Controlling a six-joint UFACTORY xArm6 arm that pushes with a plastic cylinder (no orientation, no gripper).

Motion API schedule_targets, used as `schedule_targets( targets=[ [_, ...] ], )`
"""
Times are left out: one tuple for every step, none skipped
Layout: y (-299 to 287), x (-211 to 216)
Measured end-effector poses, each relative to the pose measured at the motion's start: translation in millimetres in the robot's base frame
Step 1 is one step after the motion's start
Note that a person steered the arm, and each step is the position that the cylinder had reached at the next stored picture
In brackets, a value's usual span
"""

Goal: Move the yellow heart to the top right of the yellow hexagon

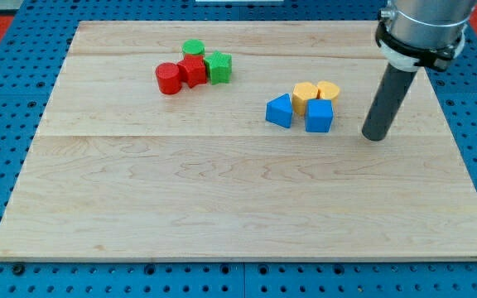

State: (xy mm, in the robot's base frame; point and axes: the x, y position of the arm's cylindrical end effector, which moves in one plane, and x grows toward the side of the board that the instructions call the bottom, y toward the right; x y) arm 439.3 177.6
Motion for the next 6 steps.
schedule_targets(
  targets=[
    [-11, -8],
    [-18, -24],
    [-31, -47],
    [-37, -69],
    [-43, -87],
    [-40, -100]
  ],
)
